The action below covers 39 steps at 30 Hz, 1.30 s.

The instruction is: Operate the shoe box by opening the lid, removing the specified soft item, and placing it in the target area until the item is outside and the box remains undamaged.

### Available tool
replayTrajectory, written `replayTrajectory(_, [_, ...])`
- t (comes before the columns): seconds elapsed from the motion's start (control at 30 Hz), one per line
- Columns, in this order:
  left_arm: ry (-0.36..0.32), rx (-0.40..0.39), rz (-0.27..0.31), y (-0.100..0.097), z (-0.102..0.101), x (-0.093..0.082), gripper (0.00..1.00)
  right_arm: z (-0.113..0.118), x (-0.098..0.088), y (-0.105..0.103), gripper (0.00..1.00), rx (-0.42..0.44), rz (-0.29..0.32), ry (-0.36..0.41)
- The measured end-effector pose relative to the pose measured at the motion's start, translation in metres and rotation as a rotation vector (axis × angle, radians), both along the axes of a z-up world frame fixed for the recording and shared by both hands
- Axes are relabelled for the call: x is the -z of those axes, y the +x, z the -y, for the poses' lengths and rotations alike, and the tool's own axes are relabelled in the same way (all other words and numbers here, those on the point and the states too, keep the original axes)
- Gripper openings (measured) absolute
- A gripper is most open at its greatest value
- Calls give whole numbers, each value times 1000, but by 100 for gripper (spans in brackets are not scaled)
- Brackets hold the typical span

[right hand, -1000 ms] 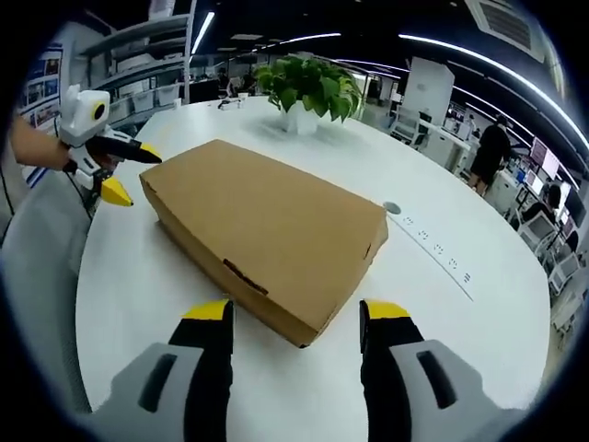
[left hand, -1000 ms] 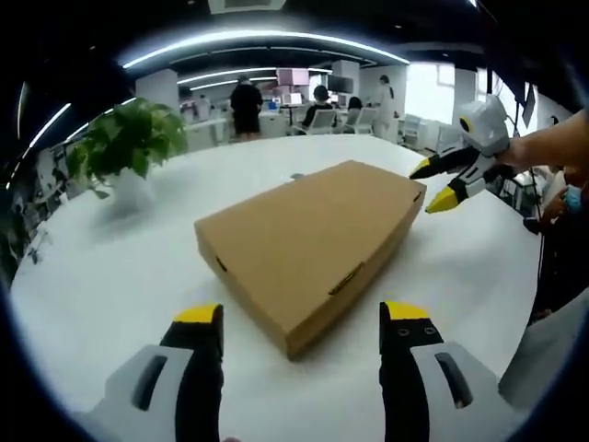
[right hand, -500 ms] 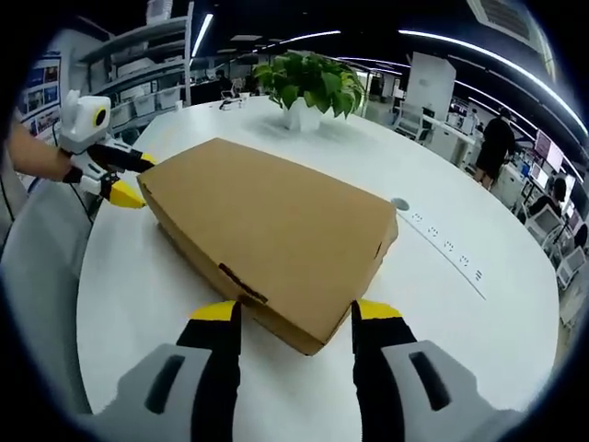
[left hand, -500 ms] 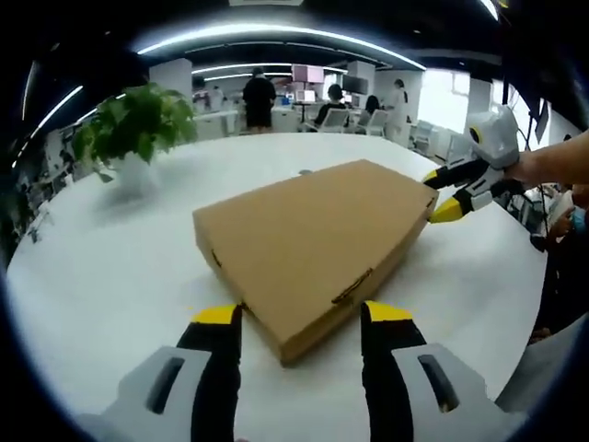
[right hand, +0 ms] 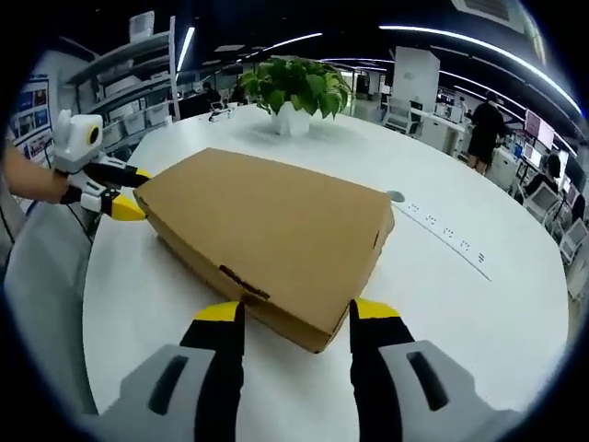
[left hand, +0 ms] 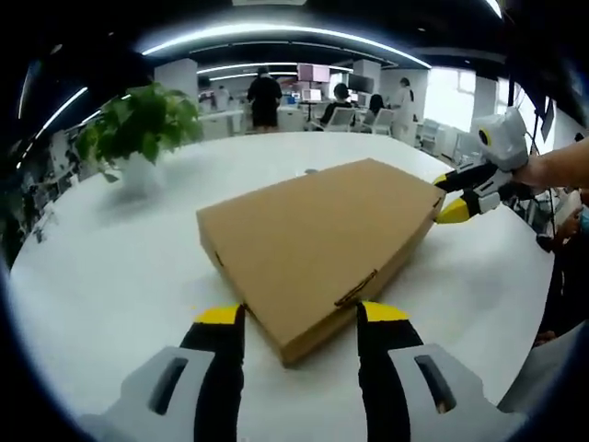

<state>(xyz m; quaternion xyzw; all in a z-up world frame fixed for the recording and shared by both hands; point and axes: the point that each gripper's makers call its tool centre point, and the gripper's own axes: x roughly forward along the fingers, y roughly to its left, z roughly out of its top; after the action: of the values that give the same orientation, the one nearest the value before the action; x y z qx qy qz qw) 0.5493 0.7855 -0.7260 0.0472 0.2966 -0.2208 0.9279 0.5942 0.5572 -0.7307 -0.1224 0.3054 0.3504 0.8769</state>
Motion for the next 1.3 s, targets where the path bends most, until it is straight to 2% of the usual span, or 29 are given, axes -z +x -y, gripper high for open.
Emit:
replayTrajectory(0.63, [25,76,-11,3,-8,0,47,-7,0,-12,41,62,-23,-11])
replayTrajectory(1.3, [43,159,-13,1,-25,1,46,-21,-1,-34,40,131,-37,7])
